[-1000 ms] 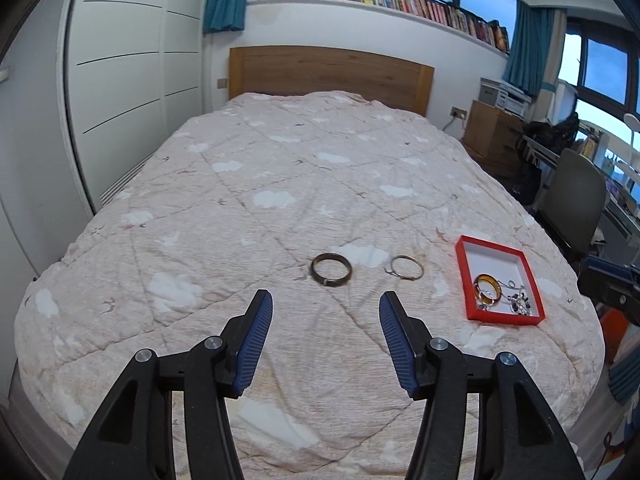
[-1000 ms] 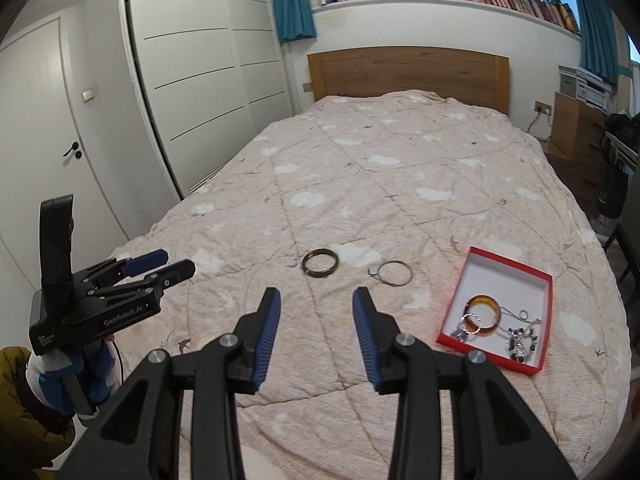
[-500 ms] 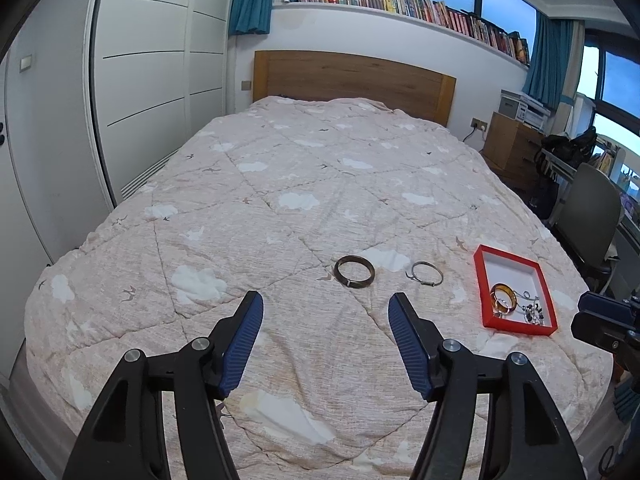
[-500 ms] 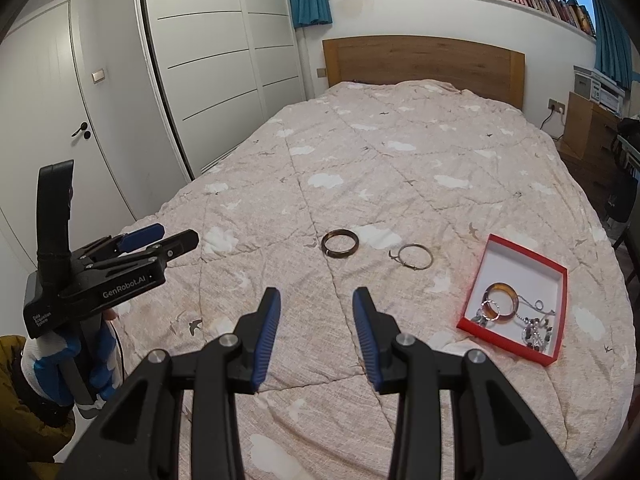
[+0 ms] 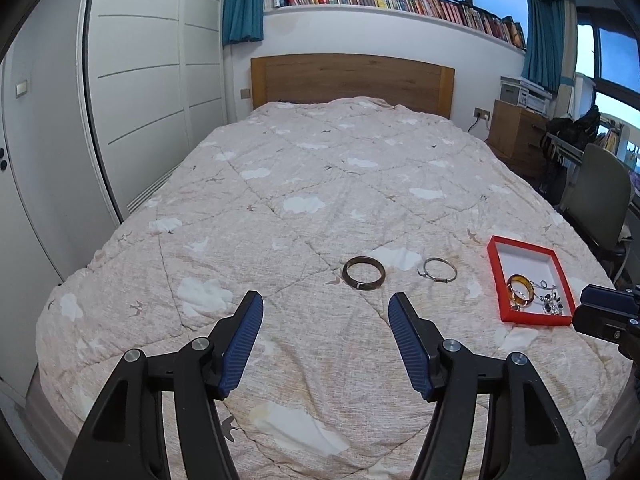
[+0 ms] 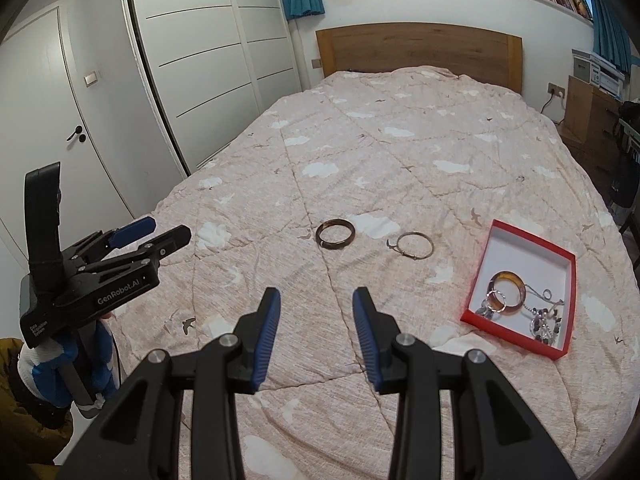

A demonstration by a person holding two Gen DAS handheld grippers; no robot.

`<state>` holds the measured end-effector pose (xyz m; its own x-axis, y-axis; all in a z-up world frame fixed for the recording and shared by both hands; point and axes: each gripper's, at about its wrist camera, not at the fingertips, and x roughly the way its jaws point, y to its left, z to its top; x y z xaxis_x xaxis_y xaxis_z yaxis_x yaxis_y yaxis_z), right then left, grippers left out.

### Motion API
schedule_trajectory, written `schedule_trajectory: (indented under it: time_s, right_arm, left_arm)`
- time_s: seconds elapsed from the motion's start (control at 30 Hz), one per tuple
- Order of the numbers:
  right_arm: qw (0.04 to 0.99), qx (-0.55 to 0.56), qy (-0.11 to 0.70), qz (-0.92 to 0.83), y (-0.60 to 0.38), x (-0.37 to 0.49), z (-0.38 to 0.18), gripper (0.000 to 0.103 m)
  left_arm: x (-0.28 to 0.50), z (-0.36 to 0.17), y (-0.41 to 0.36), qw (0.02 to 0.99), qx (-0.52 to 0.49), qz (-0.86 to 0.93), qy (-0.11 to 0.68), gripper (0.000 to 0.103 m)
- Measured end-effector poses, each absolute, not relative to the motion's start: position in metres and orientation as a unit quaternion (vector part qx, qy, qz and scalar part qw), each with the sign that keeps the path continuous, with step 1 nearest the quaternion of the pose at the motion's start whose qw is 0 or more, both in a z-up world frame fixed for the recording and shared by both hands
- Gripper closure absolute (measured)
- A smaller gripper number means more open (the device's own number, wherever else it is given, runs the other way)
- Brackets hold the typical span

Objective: Organize jewelry
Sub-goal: 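Move both open tools back toward the two remaining bangles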

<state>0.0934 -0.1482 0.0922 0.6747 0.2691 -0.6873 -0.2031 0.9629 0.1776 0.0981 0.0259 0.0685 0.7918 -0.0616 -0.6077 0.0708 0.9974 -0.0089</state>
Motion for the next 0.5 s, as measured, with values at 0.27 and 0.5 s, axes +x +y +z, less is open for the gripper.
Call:
schedule_trajectory:
  time_s: [0.27, 0.5]
  right_arm:
    - [0.910, 0.048, 0.392, 0.129, -0.152, 0.106, 0.082, 0.067]
    - [0.906, 0.056, 0.399, 0.130, -0.160, 0.118, 0.070, 0.067]
  left_arm:
    - [0.107, 0.061, 0.035, 0.939, -0.013, -0.040, 0.341, 0.032]
    - [0.114, 0.054, 0.035, 0.938, -0.013, -0.032, 0.344, 0.030]
